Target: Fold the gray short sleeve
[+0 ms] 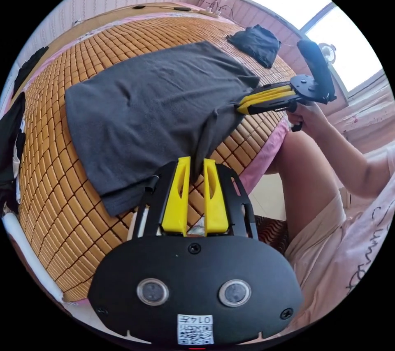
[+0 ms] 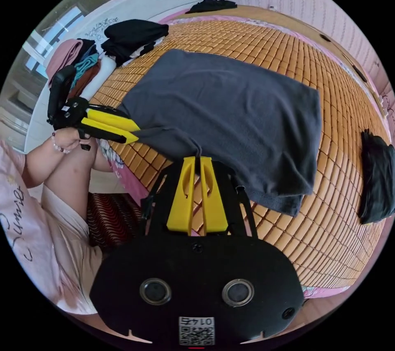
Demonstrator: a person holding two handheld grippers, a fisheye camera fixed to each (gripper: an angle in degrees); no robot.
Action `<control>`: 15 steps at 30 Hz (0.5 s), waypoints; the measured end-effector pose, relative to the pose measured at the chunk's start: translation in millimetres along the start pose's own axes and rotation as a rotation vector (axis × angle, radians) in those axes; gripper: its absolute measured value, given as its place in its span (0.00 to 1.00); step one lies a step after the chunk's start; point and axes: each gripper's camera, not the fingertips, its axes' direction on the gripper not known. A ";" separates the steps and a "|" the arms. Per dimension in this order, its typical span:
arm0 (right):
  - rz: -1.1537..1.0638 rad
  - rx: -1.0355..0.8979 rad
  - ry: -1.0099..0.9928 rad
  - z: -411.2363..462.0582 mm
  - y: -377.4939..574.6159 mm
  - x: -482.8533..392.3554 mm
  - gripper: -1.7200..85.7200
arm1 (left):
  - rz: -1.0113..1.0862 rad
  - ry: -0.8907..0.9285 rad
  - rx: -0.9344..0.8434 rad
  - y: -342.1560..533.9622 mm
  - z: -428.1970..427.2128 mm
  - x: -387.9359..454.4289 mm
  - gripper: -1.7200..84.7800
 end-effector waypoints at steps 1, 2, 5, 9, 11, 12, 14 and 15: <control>-0.010 0.007 0.005 -7.2 11.4 -2.2 0.04 | 0.016 0.013 -0.025 4.2 3.5 4.1 0.08; 0.002 0.011 0.013 -14.6 23.3 -1.5 0.04 | 0.032 0.034 -0.037 9.5 5.5 8.5 0.08; 0.105 0.046 0.055 -33.6 51.5 12.9 0.05 | 0.112 0.107 0.003 22.4 5.1 24.0 0.08; 0.315 0.110 0.120 -47.3 74.2 48.1 0.08 | 0.154 0.107 0.034 21.7 11.3 43.1 0.10; 0.429 0.119 0.131 -47.4 79.5 70.5 0.10 | 0.176 0.077 0.062 14.6 20.8 56.3 0.11; 0.445 0.125 0.126 -46.8 80.1 74.7 0.11 | 0.179 0.074 0.066 12.5 23.6 59.6 0.11; 0.500 0.127 0.110 -41.5 81.5 89.0 0.12 | 0.206 0.072 0.081 5.7 35.1 73.0 0.12; 0.509 0.126 0.107 -40.0 81.8 91.6 0.12 | 0.213 0.068 0.083 4.5 38.4 76.0 0.12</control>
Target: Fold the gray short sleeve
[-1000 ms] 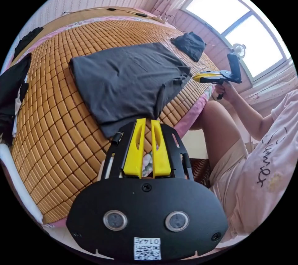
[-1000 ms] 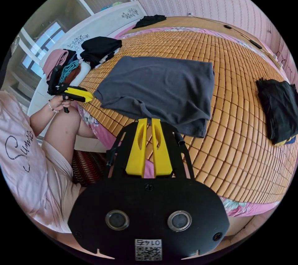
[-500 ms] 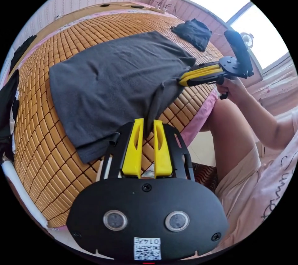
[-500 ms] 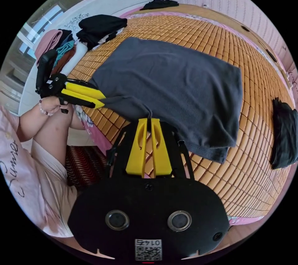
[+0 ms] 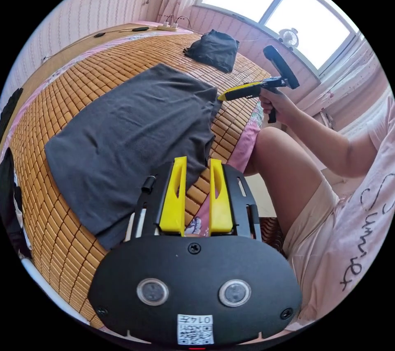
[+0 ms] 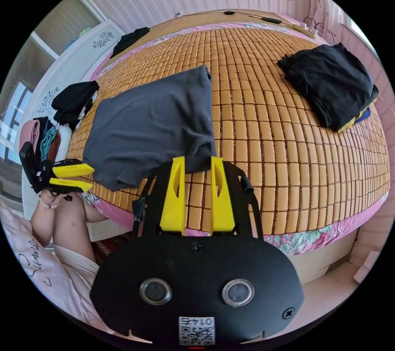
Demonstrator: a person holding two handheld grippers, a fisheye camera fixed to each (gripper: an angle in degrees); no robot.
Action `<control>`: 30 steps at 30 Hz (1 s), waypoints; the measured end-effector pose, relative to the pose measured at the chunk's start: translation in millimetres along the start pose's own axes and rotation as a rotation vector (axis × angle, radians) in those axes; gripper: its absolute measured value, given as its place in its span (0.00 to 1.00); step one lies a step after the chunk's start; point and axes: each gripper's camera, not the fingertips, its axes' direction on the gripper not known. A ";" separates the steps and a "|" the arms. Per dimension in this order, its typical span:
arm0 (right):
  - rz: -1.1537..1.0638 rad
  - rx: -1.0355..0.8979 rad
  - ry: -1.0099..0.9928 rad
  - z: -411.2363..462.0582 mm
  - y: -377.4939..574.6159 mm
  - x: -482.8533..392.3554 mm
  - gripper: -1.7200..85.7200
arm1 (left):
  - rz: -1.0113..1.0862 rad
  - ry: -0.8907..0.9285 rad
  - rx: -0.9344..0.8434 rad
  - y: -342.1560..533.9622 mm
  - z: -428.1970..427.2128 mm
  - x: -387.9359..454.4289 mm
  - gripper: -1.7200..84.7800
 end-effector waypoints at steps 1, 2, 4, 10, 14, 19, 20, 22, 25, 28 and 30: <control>0.014 -0.010 -0.004 3.3 -1.0 4.1 0.11 | 0.006 -0.010 -0.002 -2.6 7.1 4.3 0.13; 0.024 0.003 -0.003 2.9 -0.3 7.1 0.09 | 0.013 -0.015 -0.007 -4.9 14.6 8.4 0.13; 0.016 0.012 -0.015 1.2 1.7 10.0 0.06 | 0.024 -0.014 -0.014 -7.9 25.6 14.7 0.14; -0.008 0.022 -0.070 -13.6 21.7 19.2 0.03 | 0.068 -0.036 0.052 -20.5 63.5 42.6 0.20; -0.028 0.028 -0.093 -30.4 38.9 24.1 0.02 | 0.147 -0.021 0.050 -38.2 93.8 73.1 0.23; -0.041 -0.001 -0.192 -48.2 62.1 22.1 0.02 | 0.290 -0.014 0.079 -52.7 118.4 117.8 0.26; -0.047 -0.020 -0.204 -51.5 70.0 20.0 0.02 | 0.338 -0.022 0.080 -52.4 125.0 131.6 0.26; -0.056 -0.057 -0.203 -55.3 82.3 18.0 0.02 | 0.411 -0.036 0.051 -48.6 140.5 151.5 0.25; -0.040 -0.094 -0.155 -60.1 99.9 23.1 0.02 | 0.454 -0.085 -0.051 -43.0 171.0 175.5 0.25; 0.013 -0.079 -0.092 -64.4 108.6 37.0 0.02 | 0.404 -0.156 -0.040 -41.5 183.7 185.3 0.22; 0.037 -0.064 -0.106 -66.6 108.5 44.2 0.02 | 0.344 -0.186 -0.024 -42.3 186.4 184.4 0.20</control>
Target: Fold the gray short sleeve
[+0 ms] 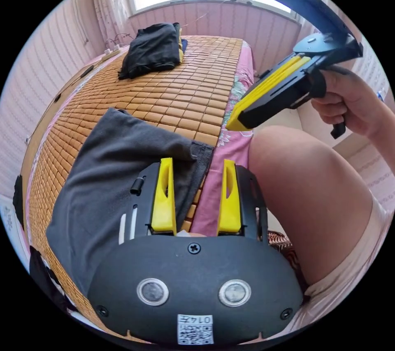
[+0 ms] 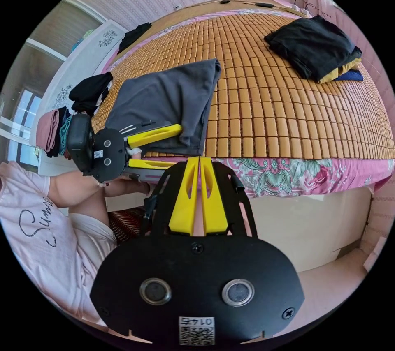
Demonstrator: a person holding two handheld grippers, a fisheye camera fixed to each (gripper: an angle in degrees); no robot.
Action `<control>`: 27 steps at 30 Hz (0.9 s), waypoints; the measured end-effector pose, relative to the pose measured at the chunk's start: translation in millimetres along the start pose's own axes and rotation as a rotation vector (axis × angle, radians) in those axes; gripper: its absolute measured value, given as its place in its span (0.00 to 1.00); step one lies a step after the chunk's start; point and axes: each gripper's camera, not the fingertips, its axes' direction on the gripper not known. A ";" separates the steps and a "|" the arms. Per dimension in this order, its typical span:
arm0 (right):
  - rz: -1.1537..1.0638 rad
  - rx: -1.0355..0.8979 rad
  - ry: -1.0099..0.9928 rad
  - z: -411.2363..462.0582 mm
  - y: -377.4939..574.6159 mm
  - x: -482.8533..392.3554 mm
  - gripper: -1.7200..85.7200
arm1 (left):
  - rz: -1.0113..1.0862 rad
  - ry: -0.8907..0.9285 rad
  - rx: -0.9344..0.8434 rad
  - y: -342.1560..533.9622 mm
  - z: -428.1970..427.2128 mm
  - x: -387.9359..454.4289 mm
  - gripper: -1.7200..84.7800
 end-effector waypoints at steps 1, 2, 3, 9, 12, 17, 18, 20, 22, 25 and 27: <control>0.008 0.030 -0.009 -2.5 -1.3 3.0 0.02 | -0.046 -0.014 0.008 0.5 0.7 -2.5 0.18; 0.008 0.058 -0.015 -4.3 -4.2 5.1 0.02 | -0.074 0.011 0.007 0.7 1.1 -6.0 0.17; 0.006 0.068 -0.019 -4.6 -6.3 6.1 0.02 | -0.089 0.025 0.006 0.7 1.0 -7.9 0.16; 0.008 0.115 -0.071 -1.2 -28.0 9.2 0.03 | -0.164 0.144 -0.003 9.6 -2.8 -34.2 0.07; 0.030 0.138 -0.071 2.1 -24.5 7.5 0.04 | -0.143 0.224 -0.005 21.7 -10.8 -39.5 0.07; 0.115 0.247 -0.172 6.9 -27.4 15.6 0.17 | -0.096 0.409 0.004 61.7 -37.8 -36.7 0.07; 0.127 0.246 -0.176 9.4 -29.6 16.1 0.18 | -0.099 0.426 0.003 66.5 -40.8 -37.1 0.07; 0.166 0.215 -0.129 23.7 -39.6 14.3 0.18 | -0.114 0.481 0.008 81.3 -53.2 -38.4 0.07; 0.207 0.162 -0.071 35.2 -47.0 11.9 0.15 | -0.117 0.490 0.003 88.6 -61.4 -38.7 0.07; 0.169 0.129 -0.050 38.3 -56.9 1.0 0.07 | -0.144 0.457 -0.071 94.5 -67.1 -41.8 0.07; 0.131 0.090 -0.042 41.0 -65.1 -7.1 0.05 | -0.180 0.454 -0.108 96.6 -70.4 -47.2 0.07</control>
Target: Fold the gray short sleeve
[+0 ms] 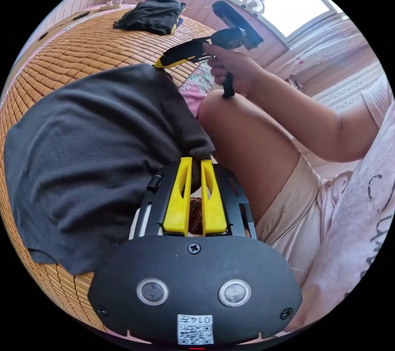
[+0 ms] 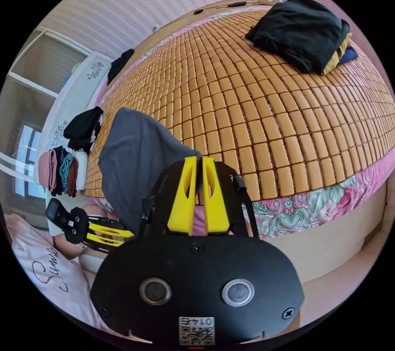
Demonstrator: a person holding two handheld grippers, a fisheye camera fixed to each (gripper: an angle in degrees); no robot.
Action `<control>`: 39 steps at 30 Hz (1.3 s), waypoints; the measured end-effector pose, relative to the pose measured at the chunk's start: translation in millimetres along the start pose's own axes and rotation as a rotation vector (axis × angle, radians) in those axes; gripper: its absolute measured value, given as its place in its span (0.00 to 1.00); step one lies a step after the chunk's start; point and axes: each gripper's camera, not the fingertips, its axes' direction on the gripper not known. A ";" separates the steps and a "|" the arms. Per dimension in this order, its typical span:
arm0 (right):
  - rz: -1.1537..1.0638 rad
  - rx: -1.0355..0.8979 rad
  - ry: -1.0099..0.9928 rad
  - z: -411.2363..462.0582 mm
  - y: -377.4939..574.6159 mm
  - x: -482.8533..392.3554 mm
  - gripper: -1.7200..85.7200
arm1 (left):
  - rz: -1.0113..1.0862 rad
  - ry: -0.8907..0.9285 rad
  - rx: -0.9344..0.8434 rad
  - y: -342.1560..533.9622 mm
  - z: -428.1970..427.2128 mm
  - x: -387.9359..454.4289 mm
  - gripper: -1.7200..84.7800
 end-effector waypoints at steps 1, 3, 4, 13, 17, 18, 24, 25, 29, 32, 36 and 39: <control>-0.022 -0.015 0.030 0.0 -4.1 -6.5 0.05 | -0.020 0.006 0.004 1.6 -5.8 -2.4 0.07; -0.051 -0.033 0.060 -2.2 -9.4 -15.1 0.04 | -0.038 0.017 0.018 4.3 -15.4 -5.5 0.07; -0.062 -0.029 0.066 -5.8 -11.5 -19.9 0.04 | -0.044 0.022 0.031 6.2 -22.4 -7.2 0.07; -0.142 -0.063 0.256 -29.8 -18.1 -68.6 0.03 | -0.020 0.143 0.159 17.6 -87.8 -6.9 0.07; -0.184 -0.048 0.288 -38.3 -30.3 -100.4 0.03 | 0.004 0.140 0.205 25.9 -117.8 -4.0 0.07; -0.191 -0.046 0.291 -38.8 -32.9 -105.5 0.03 | 0.003 0.139 0.212 27.4 -121.9 -4.5 0.07; -0.307 -0.049 0.337 -30.8 -69.0 -166.2 0.03 | -0.027 0.126 0.298 43.9 -171.6 -16.0 0.07; -0.340 -0.044 0.335 -27.8 -79.3 -181.2 0.03 | -0.034 0.119 0.329 48.6 -185.7 -20.2 0.07; -0.469 -0.024 0.295 -9.8 -125.7 -241.9 0.03 | -0.142 0.083 0.465 75.4 -243.0 -54.3 0.07; -0.531 -0.054 0.260 19.1 -167.3 -288.8 0.04 | -0.290 0.023 0.554 102.6 -279.9 -93.8 0.07; -0.524 -0.046 0.207 72.6 -212.8 -327.5 0.04 | -0.551 -0.083 0.565 135.0 -305.9 -150.3 0.07; -0.497 -0.091 0.137 112.4 -236.6 -339.2 0.10 | -0.715 -0.178 0.511 160.8 -313.7 -185.8 0.09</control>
